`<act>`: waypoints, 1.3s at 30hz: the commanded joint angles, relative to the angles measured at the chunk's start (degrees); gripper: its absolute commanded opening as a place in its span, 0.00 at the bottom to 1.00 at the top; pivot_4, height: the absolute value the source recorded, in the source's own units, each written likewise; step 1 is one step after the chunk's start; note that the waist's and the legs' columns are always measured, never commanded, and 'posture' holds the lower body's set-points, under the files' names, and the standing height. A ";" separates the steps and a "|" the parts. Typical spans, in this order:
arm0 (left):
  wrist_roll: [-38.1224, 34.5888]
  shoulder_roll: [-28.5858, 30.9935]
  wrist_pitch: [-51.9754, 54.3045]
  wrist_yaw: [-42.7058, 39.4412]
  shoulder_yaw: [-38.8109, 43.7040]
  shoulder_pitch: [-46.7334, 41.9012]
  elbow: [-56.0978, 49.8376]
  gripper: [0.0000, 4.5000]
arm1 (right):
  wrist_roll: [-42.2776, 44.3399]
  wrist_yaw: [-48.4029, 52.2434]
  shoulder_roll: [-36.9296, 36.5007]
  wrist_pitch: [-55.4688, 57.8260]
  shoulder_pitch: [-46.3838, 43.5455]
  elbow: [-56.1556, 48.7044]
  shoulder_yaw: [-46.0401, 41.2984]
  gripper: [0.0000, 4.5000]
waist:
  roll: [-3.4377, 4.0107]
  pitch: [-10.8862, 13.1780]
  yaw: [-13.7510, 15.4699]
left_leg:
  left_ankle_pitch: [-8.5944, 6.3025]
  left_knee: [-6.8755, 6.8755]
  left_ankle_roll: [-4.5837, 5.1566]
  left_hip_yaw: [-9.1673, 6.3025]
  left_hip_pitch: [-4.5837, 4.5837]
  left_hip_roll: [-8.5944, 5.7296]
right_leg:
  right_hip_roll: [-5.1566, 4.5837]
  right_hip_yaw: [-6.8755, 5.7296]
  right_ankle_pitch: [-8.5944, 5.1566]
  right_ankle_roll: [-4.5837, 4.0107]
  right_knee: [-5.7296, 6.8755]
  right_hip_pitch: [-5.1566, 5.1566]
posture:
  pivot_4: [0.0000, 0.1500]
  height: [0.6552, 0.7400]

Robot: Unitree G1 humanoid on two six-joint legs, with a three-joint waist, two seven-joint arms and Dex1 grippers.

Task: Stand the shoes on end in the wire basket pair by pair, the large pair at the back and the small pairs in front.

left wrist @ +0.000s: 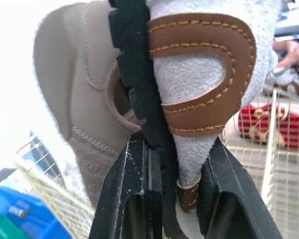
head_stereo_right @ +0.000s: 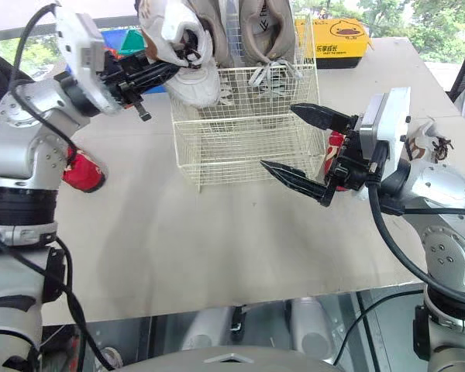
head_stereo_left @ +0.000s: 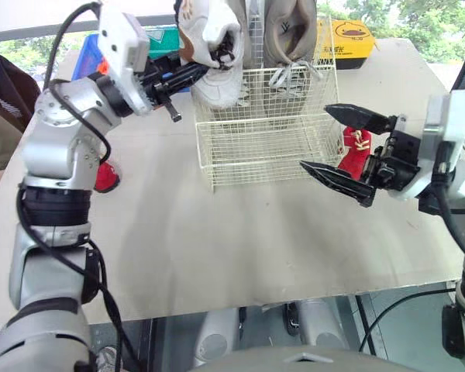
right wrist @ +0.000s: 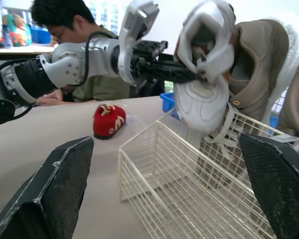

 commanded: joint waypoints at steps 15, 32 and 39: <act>-11.20 5.74 23.21 -7.56 13.47 14.38 -14.38 0.98 | 4.00 -6.80 -8.99 3.37 3.57 2.46 -4.26 1.00 | 0.00 0.00 -0.73 | -0.04 0.04 0.07 0.02 0.13 0.24 | 0.05 0.03 0.03 0.05 0.17 0.03 | 1.00 1.00; -34.89 -1.78 41.75 18.41 13.19 28.58 -53.84 0.98 | -12.47 -24.31 -14.51 16.85 2.69 22.62 -3.90 1.00 | -0.01 -0.03 0.58 | -0.05 0.13 0.09 0.00 0.35 0.13 | -0.11 0.13 0.02 0.04 0.01 0.44 | 1.00 1.00; -34.68 -6.42 43.34 23.99 4.39 21.53 -53.89 0.98 | -22.30 -18.75 -23.68 14.75 -4.07 42.75 2.70 1.00 | 0.03 -0.03 0.69 | -0.11 0.08 0.19 0.29 0.78 0.08 | 0.00 0.28 0.02 0.04 -0.07 0.81 | 1.00 1.00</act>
